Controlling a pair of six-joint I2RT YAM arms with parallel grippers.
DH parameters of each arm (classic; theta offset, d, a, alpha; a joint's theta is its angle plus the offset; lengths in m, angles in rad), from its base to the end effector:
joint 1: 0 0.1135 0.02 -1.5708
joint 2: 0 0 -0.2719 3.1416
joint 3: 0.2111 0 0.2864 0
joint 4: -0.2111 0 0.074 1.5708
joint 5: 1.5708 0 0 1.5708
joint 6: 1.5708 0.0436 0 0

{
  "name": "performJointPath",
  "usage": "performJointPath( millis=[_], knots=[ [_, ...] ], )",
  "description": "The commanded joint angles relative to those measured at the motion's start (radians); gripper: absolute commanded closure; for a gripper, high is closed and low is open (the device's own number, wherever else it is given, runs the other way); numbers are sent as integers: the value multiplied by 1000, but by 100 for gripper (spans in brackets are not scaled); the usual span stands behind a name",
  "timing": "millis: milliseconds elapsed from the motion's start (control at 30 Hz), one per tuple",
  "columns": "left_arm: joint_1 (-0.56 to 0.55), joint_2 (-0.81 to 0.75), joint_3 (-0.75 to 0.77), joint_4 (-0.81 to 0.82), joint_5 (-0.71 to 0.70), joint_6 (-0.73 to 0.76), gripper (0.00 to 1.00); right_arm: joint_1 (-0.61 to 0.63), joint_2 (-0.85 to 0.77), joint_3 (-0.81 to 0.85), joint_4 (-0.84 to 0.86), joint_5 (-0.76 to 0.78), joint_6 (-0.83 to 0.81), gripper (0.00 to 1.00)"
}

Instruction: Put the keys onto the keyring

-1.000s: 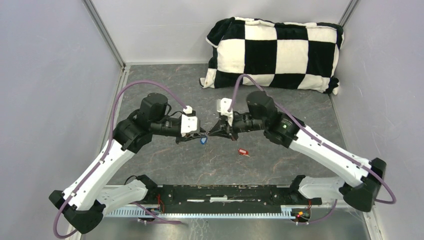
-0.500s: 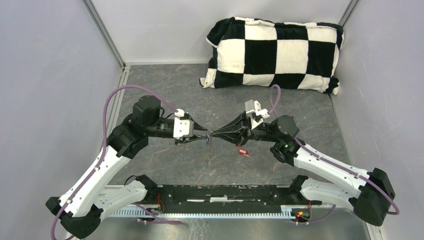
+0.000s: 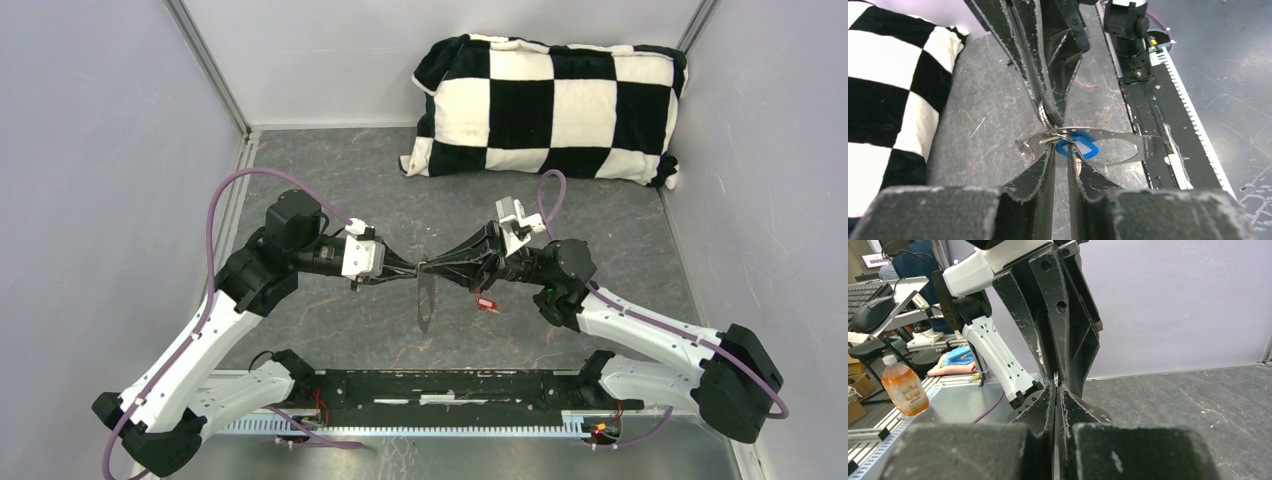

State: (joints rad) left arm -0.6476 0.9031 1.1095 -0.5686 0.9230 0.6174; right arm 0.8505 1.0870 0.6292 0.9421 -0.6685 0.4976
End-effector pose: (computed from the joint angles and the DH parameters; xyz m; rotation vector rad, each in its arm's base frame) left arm 0.1443 -0.1528 0.4076 1.5448 1.0740 -0.9034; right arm 0.1558 0.2185 0.3346 -0.8661 1.0317 1.5239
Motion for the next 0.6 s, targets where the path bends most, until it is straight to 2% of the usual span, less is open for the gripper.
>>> performJointPath(
  millis=[0,233,400,500,567],
  knots=[
    [-6,-9,-13,39,102,-23,81,2,8,-29,155,54,55,100],
    [-21,4,-17,44,113,6,83,11,48,-68,288,102,120,99],
    [-30,2,-28,80,126,-16,80,24,68,-67,320,103,129,99],
    [-30,-8,-27,76,109,-34,73,24,57,-72,316,102,119,99],
    [-30,-17,-7,17,75,20,65,24,28,-75,272,105,86,99]
  ],
)
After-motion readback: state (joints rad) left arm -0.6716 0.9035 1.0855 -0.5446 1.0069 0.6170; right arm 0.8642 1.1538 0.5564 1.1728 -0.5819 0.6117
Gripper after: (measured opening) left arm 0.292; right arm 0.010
